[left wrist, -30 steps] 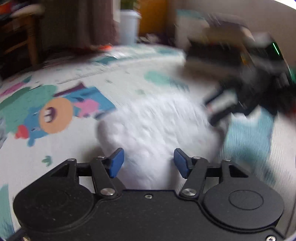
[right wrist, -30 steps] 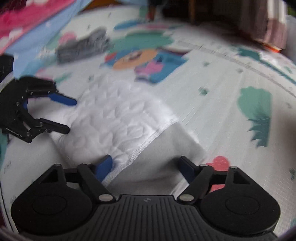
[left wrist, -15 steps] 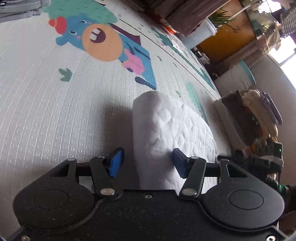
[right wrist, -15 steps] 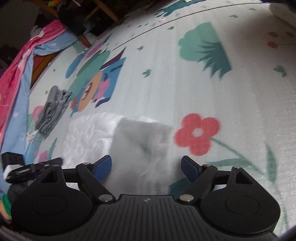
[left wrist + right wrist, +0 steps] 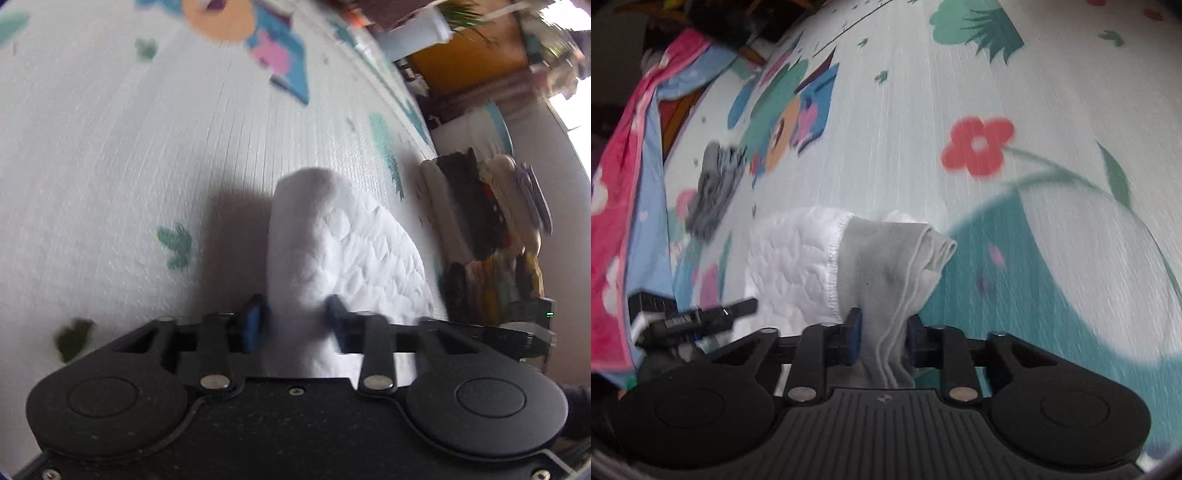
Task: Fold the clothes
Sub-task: 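Grasp the folded garment with the right tool while the left tool grasps it too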
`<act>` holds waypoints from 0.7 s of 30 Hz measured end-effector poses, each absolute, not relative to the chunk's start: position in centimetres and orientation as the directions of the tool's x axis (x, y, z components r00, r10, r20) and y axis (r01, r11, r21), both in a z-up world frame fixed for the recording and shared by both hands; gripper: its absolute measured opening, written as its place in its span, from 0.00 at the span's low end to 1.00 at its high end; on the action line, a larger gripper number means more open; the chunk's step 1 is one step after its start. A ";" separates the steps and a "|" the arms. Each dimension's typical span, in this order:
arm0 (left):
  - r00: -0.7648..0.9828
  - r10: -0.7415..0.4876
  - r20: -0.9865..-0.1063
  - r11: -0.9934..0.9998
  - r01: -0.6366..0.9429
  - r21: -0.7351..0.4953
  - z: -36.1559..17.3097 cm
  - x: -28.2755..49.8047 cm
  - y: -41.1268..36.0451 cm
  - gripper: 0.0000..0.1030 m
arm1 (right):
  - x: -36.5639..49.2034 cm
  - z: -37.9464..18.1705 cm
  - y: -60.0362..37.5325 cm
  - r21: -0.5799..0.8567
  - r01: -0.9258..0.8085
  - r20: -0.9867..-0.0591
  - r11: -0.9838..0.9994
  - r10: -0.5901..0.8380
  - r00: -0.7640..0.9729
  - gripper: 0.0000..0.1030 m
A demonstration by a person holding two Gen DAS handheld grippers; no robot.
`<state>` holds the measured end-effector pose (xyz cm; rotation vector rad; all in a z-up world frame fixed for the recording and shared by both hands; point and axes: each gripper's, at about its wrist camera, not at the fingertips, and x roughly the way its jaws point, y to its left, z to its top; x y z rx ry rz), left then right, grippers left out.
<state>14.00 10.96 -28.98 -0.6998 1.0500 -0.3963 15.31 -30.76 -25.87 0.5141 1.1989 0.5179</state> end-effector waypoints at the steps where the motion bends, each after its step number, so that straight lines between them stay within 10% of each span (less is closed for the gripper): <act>1: 0.478 -0.591 -0.650 0.733 -0.020 -0.680 -28.8 13.9 11.1 0.52 | 14.6 -25.5 -30.9 0.606 -0.120 -0.725 0.786 0.608 0.323 0.71; 5: 0.493 -0.583 -0.646 0.741 -0.003 -0.671 -29.1 14.4 10.9 0.53 | 14.3 -25.9 -30.8 0.610 -0.138 -0.691 0.781 0.609 0.390 0.77; 7: 0.487 -0.589 -0.644 0.750 0.034 -0.661 -29.2 14.8 10.0 0.47 | 14.5 -26.7 -30.1 0.609 -0.165 -0.690 0.776 0.621 0.372 0.49; 8: 0.479 -0.596 -0.645 0.754 0.055 -0.655 -29.2 15.0 9.5 0.29 | 14.5 -27.0 -29.6 0.604 -0.179 -0.693 0.777 0.623 0.363 0.47; 10: 0.463 -0.602 -0.651 0.759 0.078 -0.646 -29.1 15.4 8.4 0.26 | 14.5 -27.1 -28.3 0.600 -0.204 -0.692 0.773 0.630 0.352 0.38; 21: 0.387 -0.614 -0.688 0.788 0.256 -0.559 -20.7 19.9 3.8 0.18 | 11.3 -26.6 -33.7 0.764 -0.014 -0.552 0.645 0.665 0.503 0.26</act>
